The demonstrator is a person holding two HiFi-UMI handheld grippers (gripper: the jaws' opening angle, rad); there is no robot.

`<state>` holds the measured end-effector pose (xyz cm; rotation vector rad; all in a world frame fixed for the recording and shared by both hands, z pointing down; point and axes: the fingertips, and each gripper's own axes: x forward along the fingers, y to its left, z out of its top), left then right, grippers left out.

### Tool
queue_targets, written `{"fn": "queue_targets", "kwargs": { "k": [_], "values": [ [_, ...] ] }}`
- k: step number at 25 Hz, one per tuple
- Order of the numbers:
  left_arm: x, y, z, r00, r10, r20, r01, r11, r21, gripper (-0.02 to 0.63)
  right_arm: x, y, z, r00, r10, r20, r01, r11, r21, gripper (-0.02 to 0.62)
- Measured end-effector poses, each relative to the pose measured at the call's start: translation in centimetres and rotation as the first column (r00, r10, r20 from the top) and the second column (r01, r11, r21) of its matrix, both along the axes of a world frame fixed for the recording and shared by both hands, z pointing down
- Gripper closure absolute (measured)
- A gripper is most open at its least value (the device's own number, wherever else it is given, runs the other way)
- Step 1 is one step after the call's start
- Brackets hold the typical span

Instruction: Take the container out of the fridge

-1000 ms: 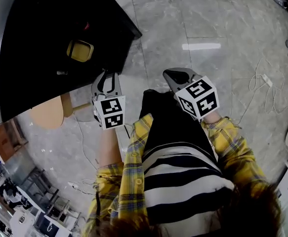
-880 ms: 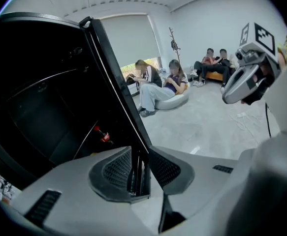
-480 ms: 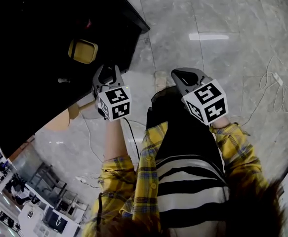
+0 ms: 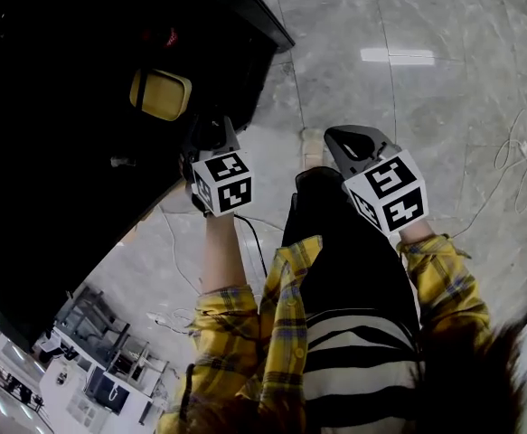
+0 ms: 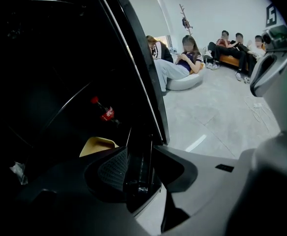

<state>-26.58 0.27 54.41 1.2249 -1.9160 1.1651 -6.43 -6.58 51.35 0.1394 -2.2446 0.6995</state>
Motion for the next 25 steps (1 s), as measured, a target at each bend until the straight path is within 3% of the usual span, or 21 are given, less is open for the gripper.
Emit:
{"fn": "queue_targets", "kwargs": {
  "k": [12, 25],
  "values": [
    [-6.2, -1.5, 2.8, 0.988, -0.133, 0.074, 0.134, 0.991, -0.014, 0.448, -3.3, 0.6, 4.1, 0.998, -0.05, -0.032, 0.048, 0.996, -0.071, 0.568],
    [-10.1, -1.7, 6.0, 0.983, -0.169, 0.072, 0.173, 0.983, -0.056, 0.439, -4.7, 0.0, 7.5, 0.997, -0.05, -0.063, 0.042, 0.992, -0.119, 0.568]
  ]
}}
